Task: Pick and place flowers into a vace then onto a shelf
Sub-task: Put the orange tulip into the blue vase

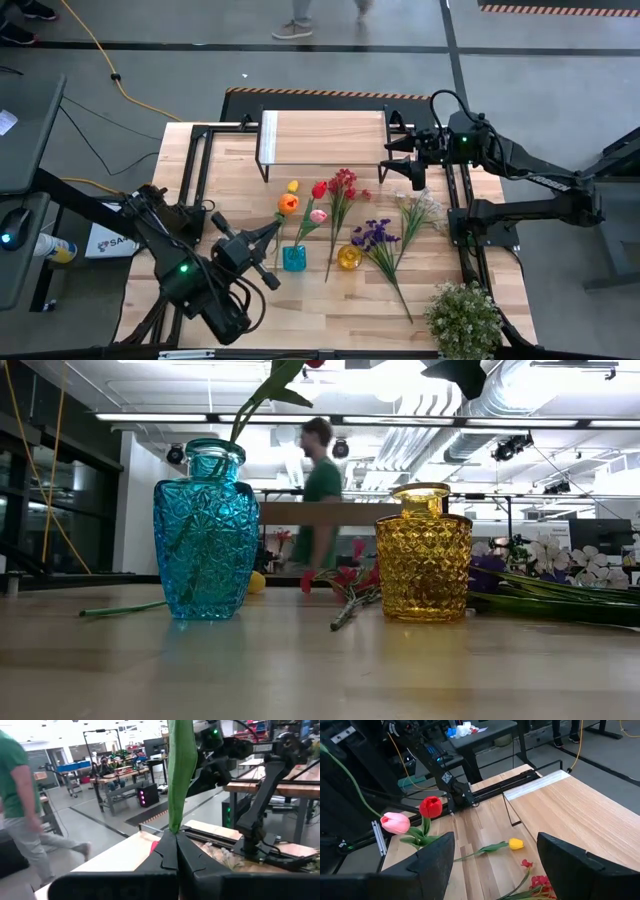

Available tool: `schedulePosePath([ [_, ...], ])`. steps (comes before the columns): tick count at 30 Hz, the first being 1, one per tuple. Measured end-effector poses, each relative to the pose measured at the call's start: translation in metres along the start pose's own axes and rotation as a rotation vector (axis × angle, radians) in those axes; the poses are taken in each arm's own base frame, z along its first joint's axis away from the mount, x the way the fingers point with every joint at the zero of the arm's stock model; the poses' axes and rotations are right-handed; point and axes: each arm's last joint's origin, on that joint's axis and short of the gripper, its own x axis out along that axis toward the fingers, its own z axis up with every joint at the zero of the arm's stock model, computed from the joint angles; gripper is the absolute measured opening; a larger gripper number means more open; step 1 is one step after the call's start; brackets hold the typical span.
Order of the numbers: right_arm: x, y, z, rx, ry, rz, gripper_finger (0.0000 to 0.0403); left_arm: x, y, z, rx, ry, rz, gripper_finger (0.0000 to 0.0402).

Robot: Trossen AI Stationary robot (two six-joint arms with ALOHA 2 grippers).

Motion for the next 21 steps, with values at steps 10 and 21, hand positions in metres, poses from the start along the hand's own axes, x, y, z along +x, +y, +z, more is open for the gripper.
schedulePosePath([
  [10,0.0,0.0,-0.001,0.012,0.005,-0.001,0.0273,0.024,-0.005,-0.04,-0.016,0.007,0.075,0.002],
  [21,0.0,0.0,-0.001,0.031,0.005,-0.001,0.0273,0.027,0.002,-0.084,-0.139,0.003,0.087,0.002],
])
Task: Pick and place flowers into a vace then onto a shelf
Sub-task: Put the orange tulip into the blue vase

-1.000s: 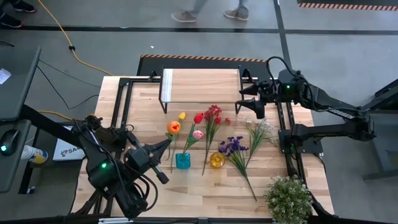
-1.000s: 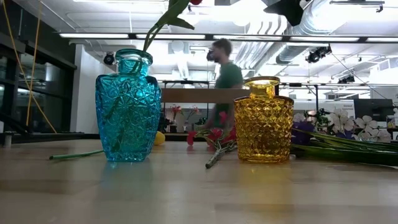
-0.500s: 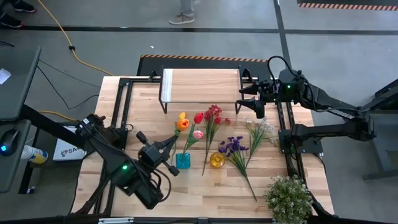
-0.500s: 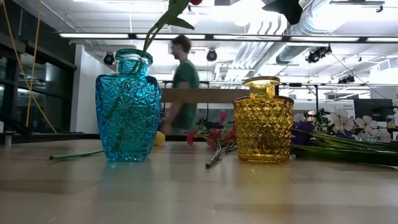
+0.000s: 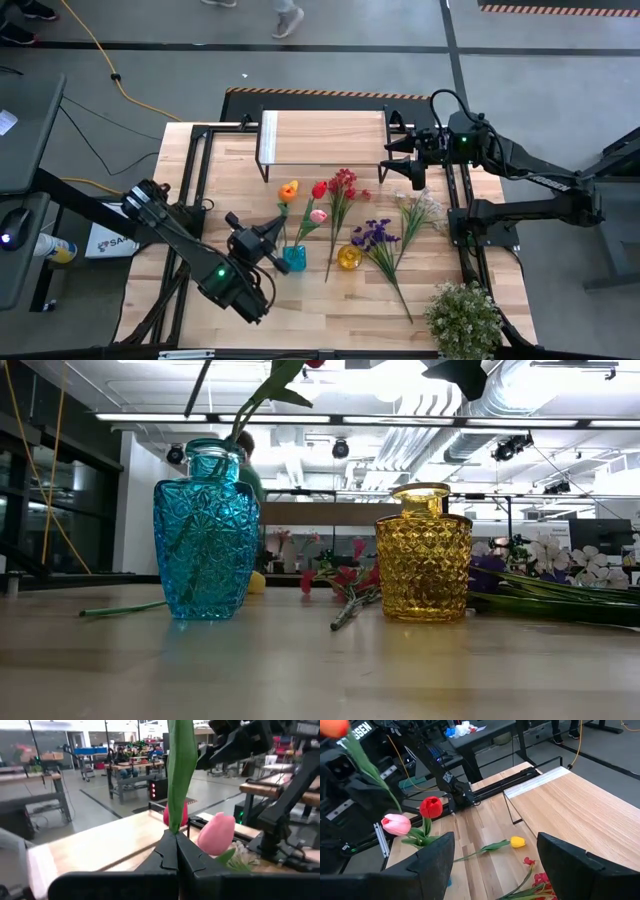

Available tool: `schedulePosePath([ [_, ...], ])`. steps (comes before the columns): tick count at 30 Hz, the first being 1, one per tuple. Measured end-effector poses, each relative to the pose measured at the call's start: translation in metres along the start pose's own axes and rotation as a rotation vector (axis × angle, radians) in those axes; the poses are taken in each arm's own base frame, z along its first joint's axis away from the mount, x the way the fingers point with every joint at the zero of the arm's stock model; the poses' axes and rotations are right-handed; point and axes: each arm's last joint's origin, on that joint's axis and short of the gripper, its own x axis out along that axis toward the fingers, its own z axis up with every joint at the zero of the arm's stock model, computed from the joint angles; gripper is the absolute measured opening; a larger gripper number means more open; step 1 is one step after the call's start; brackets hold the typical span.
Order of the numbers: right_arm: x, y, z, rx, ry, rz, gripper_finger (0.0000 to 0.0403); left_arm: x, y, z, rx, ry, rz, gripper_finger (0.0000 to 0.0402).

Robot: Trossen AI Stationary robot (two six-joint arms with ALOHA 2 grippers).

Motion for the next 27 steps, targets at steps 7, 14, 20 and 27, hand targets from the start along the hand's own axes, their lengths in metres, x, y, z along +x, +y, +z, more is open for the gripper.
schedulePosePath([
  [7,0.0,0.0,0.0,0.001,0.002,-0.001,0.0273,0.0,0.004,-0.015,-0.082,-0.001,0.0,0.002],
  [14,0.0,0.0,-0.001,0.005,0.007,-0.002,0.0273,0.0,0.005,-0.018,-0.091,-0.001,0.0,0.002],
  [20,0.0,0.0,-0.001,0.005,0.007,-0.002,0.0273,0.002,0.005,-0.018,-0.091,-0.001,0.008,0.002],
  [27,0.0,0.0,-0.001,0.005,0.007,-0.002,0.0273,0.007,0.003,-0.019,-0.105,-0.004,0.022,0.002],
])
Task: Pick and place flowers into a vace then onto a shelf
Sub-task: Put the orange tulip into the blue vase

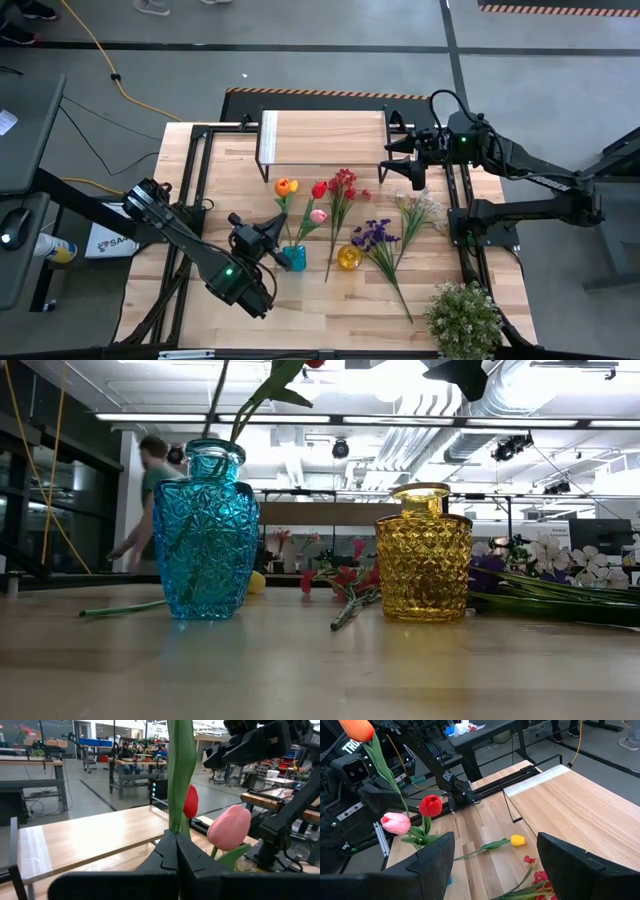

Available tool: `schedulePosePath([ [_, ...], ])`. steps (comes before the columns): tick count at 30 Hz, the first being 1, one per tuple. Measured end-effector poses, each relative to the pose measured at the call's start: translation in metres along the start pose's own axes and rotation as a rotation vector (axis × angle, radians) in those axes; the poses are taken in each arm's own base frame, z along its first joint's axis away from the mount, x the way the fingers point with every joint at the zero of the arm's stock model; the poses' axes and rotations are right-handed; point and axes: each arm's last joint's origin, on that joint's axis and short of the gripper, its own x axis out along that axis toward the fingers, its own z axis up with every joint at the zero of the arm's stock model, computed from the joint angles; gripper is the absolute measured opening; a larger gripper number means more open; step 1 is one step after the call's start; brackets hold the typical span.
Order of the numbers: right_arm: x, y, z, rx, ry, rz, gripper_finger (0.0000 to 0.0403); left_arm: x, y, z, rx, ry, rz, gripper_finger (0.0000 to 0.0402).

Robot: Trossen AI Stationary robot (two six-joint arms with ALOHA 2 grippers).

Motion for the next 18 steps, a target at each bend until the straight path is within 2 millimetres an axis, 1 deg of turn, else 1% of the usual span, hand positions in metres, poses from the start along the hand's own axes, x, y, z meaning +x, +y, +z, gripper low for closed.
schedulePosePath([
  [7,0.0,0.0,0.0,-0.004,0.0,0.0,0.0273,0.002,-0.001,-0.001,-0.009,-0.002,0.005,0.002],
  [10,0.0,0.0,0.0,-0.005,0.0,0.0,0.0273,0.002,-0.004,-0.006,0.001,-0.001,0.005,0.002],
  [13,0.0,0.0,0.0,-0.007,0.0,0.0,0.0273,0.002,-0.005,-0.007,-0.013,0.0,0.006,0.002],
  [16,0.0,0.0,0.0,-0.007,0.001,0.0,0.0273,0.003,-0.008,-0.013,-0.001,0.0,0.01,0.002],
  [18,0.0,0.0,0.0,-0.007,0.001,0.0,0.0273,0.003,-0.008,-0.013,-0.003,0.002,0.011,0.002],
])
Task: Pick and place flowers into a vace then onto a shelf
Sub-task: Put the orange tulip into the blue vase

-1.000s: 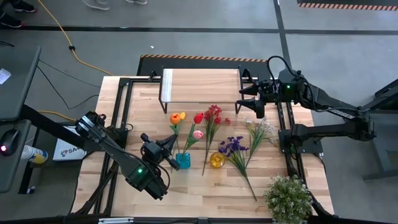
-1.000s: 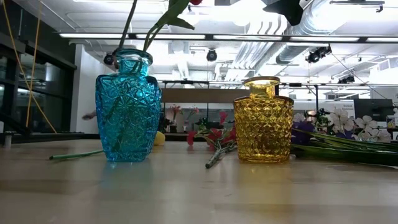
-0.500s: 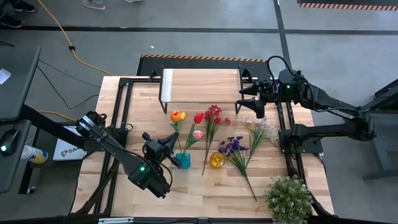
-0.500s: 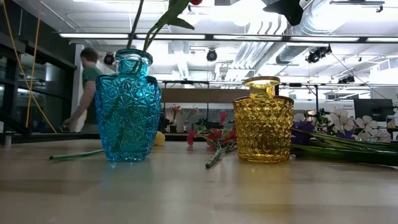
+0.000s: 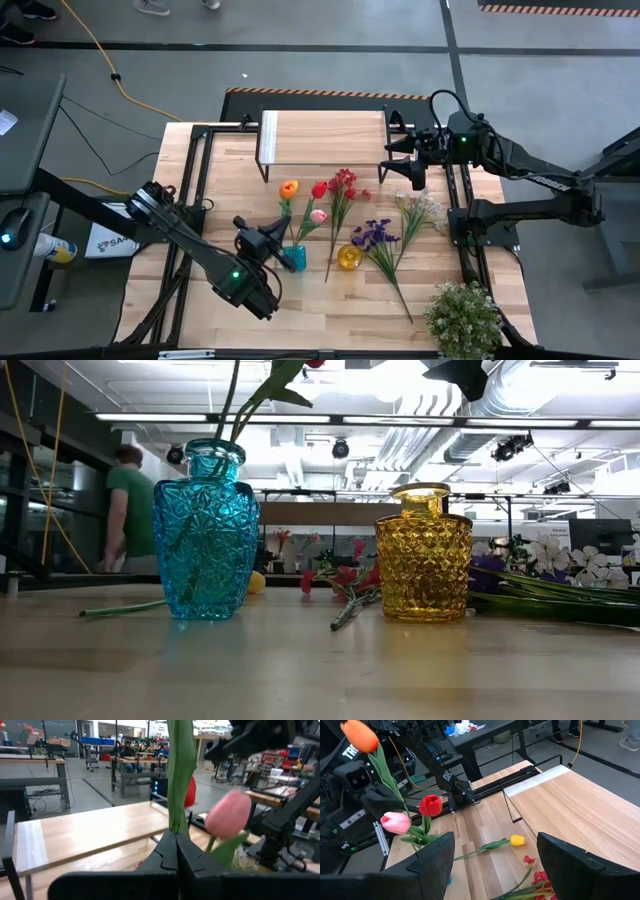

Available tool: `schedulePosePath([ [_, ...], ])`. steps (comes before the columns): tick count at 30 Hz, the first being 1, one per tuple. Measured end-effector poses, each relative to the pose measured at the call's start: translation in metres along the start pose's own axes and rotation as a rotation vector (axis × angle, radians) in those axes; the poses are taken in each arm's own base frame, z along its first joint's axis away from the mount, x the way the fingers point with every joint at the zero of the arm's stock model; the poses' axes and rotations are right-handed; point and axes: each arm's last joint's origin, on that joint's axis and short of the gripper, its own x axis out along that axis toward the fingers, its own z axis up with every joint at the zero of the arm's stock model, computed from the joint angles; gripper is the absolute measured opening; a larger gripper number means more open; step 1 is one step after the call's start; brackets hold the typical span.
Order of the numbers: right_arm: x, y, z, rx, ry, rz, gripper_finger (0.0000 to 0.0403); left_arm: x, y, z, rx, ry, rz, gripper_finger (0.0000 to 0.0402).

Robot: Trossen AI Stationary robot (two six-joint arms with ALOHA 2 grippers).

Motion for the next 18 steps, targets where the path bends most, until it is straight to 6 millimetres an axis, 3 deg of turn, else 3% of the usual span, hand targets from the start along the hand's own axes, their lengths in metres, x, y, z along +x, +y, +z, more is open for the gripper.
schedulePosePath([
  [18,0.0,0.0,-0.002,0.005,0.022,0.001,0.0273,0.0,-0.008,-0.018,0.014,0.071,0.024,0.002],
])
